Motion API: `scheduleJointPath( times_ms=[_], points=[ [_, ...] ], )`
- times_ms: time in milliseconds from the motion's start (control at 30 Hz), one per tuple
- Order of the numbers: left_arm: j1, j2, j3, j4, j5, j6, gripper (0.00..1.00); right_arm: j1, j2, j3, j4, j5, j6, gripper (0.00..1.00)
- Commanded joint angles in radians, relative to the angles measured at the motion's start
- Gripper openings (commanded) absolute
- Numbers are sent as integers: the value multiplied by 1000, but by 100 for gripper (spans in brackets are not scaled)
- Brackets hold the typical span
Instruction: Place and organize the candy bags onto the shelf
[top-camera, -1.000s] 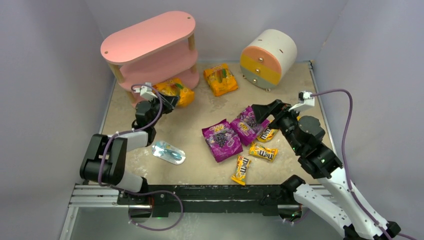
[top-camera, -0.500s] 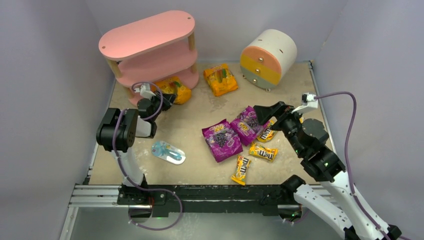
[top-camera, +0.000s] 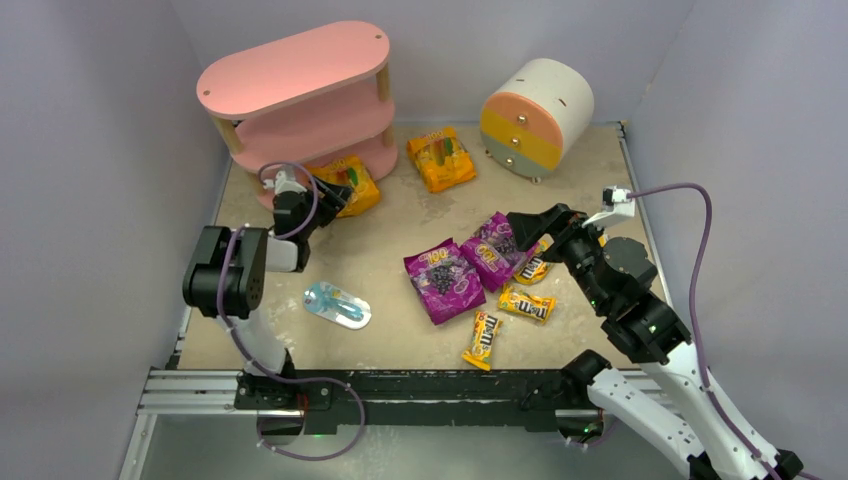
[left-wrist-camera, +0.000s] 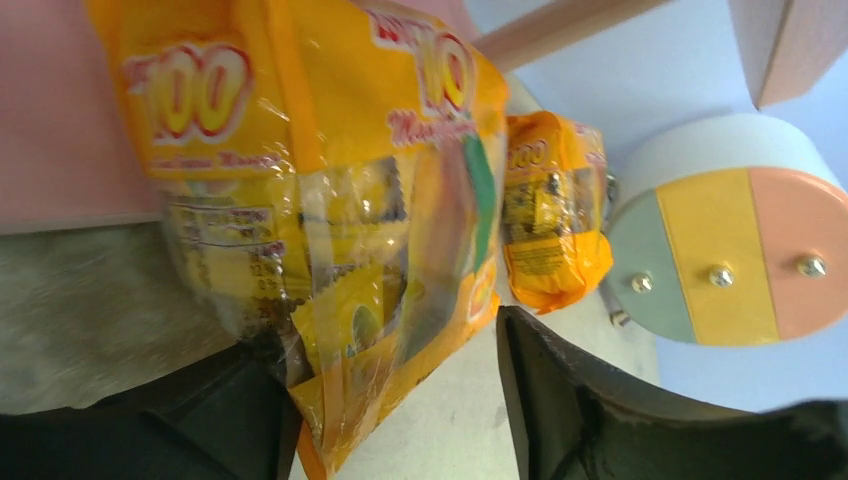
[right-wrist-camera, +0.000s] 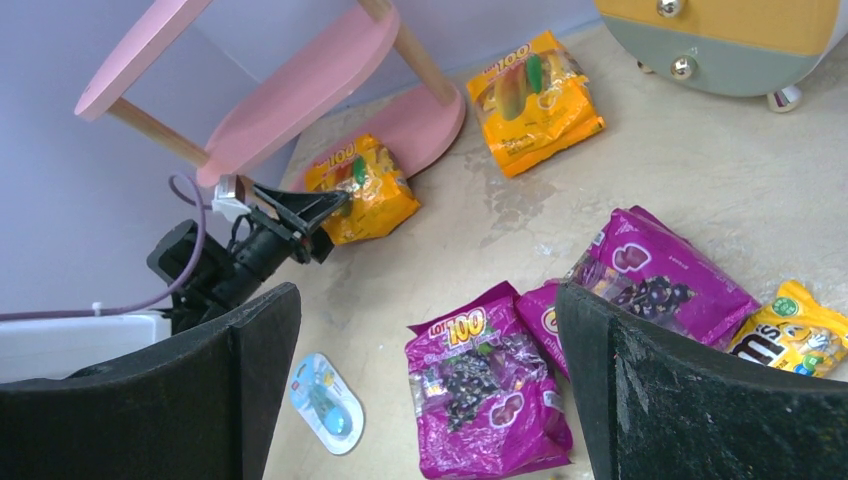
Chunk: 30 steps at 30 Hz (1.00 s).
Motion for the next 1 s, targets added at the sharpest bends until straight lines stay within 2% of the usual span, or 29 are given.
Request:
scheduleJointPath(
  times_ms=[0,133,200,300,433,567,733,867,967],
  points=[
    [24,-151,28,-233,-149,87,71,-1,5,23,8,12,1,99],
    [23,-226,53,-394,-192,162,77,-1,2,23,-4,12,0,99],
    [22,-253,35,-397,-176,180,81,-1,-3,18,-4,14,1,99],
    [22,-282,-1,-418,-146,155,82,-1,-18,9,-4,28,7,99],
    [-4,-280,-168,-166,-117,-30,84,-1,-32,-6,5,47,14,99],
    [-54,-233,-275,61,-181,-153,84,-1,-30,-9,9,42,17,99],
    [-128,-138,-263,223,-248,-181,85,-1,-23,-6,0,59,9,99],
    [-130,-16,-230,305,-320,-237,80,-1,-26,0,-11,83,3,99],
    [-129,90,-187,361,-350,-276,70,-1,-29,1,-11,102,0,99]
  ],
)
